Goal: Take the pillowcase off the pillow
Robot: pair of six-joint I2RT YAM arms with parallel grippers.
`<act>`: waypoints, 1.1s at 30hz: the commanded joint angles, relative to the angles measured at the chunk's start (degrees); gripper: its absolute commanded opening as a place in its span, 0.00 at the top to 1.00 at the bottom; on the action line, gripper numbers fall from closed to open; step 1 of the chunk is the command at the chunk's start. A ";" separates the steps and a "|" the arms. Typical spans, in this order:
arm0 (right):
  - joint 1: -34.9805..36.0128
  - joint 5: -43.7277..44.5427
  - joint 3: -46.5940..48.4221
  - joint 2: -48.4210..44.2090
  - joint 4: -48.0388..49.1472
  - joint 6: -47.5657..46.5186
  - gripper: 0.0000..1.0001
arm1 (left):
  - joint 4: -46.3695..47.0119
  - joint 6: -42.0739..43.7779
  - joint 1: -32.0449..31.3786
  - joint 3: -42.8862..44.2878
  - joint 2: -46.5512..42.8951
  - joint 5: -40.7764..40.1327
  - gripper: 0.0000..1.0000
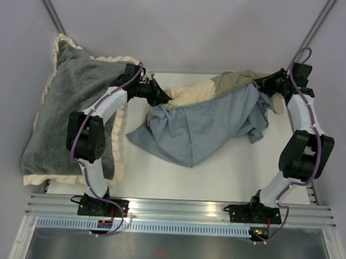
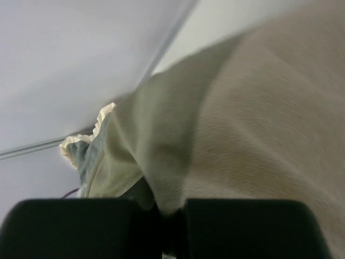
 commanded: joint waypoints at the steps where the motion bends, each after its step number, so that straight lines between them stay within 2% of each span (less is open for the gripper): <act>1: 1.38 12.14 7.04 6.48 -4.67 -9.33 1.00 | -7.10 0.96 4.09 16.90 4.69 -8.06 0.98; 6: 3.84 15.65 18.09 20.19 -5.37 -8.82 1.00 | -11.29 2.39 7.00 29.86 12.96 -11.68 0.98; 8: 5.16 15.30 23.55 27.74 -7.12 -9.08 0.94 | -12.26 2.13 8.15 38.12 19.02 -10.90 0.98; 10: 6.30 16.79 32.25 34.06 -9.93 -9.69 0.82 | -13.49 2.39 9.02 46.53 25.24 -10.11 0.76; 11: 6.65 17.32 34.63 35.75 -11.94 -11.35 0.60 | -13.58 2.39 9.29 48.33 26.67 -9.93 0.65; 12: 7.27 18.98 38.13 37.42 -14.14 -13.98 0.41 | -12.45 3.09 9.99 49.04 27.73 -9.49 0.49; 13: 7.45 20.65 39.30 37.61 -14.77 -14.00 0.32 | -12.44 3.88 10.34 48.79 27.74 -10.01 0.42; 14: 7.71 22.23 39.48 37.00 -14.95 -16.53 0.02 | -13.05 5.19 10.69 48.26 26.87 -11.24 0.33; 16: 8.15 24.78 37.47 34.03 -14.34 -18.74 0.02 | -13.49 10.55 11.31 44.25 23.89 -17.20 0.27; 17: 8.24 25.49 35.72 32.88 -14.07 -18.84 0.02 | -13.49 12.22 11.31 42.04 19.26 -19.92 0.25; 19: 8.06 21.22 32.91 28.75 -10.50 -19.19 0.02 | -11.65 16.36 11.23 33.79 14.23 -27.75 0.24; 20: 8.06 15.71 27.93 26.73 -8.12 -19.01 0.02 | -11.04 16.98 11.14 30.71 8.38 -30.38 0.24; 21: 8.24 14.35 24.84 24.36 -5.40 -19.10 0.02 | -10.16 17.59 10.88 24.33 5.80 -34.41 0.17; 23: 11.65 16.07 20.26 17.42 -2.03 -22.68 0.02 | -7.53 17.86 10.09 17.09 -2.35 -36.47 0.17; 24: 13.93 18.01 19.37 15.57 -2.03 -26.36 0.02 | -4.56 18.04 8.78 10.36 -4.66 -36.65 0.17; 25: 20.13 18.90 18.57 12.85 -2.12 -27.61 0.02 | -3.40 18.30 7.98 7.42 -6.17 -36.30 0.17; 27: 25.79 18.56 17.17 11.69 -2.12 -28.85 0.02 | -3.03 19.78 4.92 2.23 -7.67 -35.77 0.18; 28: 30.86 18.73 16.55 11.42 -2.55 -29.12 0.02 | -3.82 20.49 3.94 1.42 -7.33 -35.86 0.17; 33: 42.93 26.81 9.35 9.84 -2.29 -29.47 0.02 | -6.20 22.43 0.59 -5.77 -2.50 -35.52 0.19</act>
